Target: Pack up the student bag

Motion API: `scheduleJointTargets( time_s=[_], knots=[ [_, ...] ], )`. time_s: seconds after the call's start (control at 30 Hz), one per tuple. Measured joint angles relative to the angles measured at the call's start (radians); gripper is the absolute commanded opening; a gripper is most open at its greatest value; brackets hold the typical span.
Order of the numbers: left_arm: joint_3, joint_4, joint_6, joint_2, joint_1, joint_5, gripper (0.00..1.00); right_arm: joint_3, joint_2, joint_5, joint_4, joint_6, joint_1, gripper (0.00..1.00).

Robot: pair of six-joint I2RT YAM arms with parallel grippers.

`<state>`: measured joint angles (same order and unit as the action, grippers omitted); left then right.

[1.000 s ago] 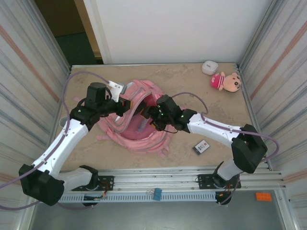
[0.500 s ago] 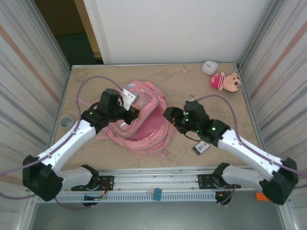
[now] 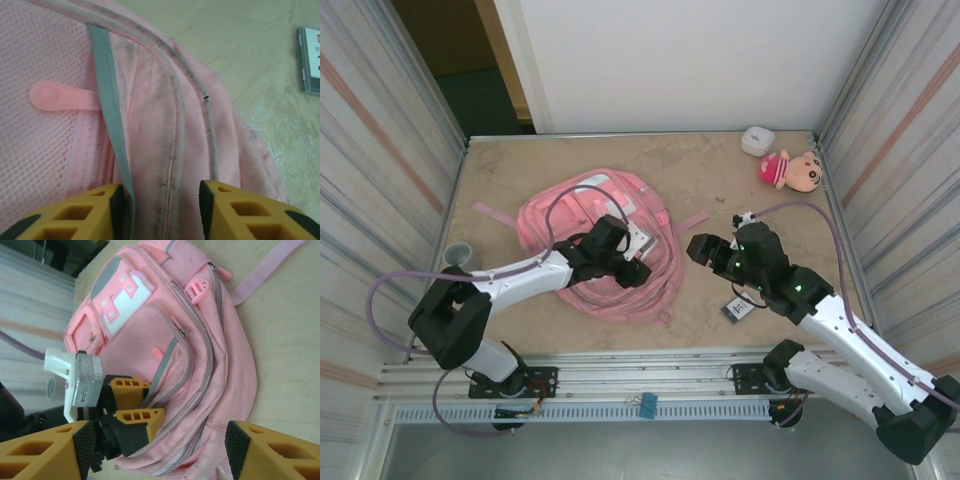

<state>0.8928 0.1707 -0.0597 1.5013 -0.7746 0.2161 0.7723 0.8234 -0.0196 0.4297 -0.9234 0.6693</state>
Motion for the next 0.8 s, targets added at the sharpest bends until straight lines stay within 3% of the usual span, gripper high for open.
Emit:
scheduleJointTargets(
  time_s=[0.07,0.2,0.43,0.63,0.73,0.8],
  knots=[
    [0.013,0.005,-0.012,-0.018,0.0,-0.007,0.72,0.0,0.012,-0.009,-0.019,0.13,0.018,0.72],
    [0.039,0.039,-0.061,-0.112,0.036,-0.039,0.77,0.032,0.063,-0.031,-0.014,0.458,0.095,0.73],
    [-0.034,0.074,-0.209,-0.408,0.244,-0.082,0.78,0.165,0.314,0.014,0.003,1.106,0.349,0.79],
    [-0.246,0.13,-0.356,-0.569,0.407,-0.084,0.78,0.171,0.579,0.081,-0.051,1.481,0.466,0.81],
    [-0.315,0.167,-0.41,-0.65,0.428,-0.089,0.77,0.138,0.664,0.137,-0.144,1.613,0.496,0.81],
    [-0.329,0.177,-0.431,-0.689,0.429,-0.096,0.77,0.11,0.707,0.169,-0.212,1.671,0.502,0.75]
  ],
)
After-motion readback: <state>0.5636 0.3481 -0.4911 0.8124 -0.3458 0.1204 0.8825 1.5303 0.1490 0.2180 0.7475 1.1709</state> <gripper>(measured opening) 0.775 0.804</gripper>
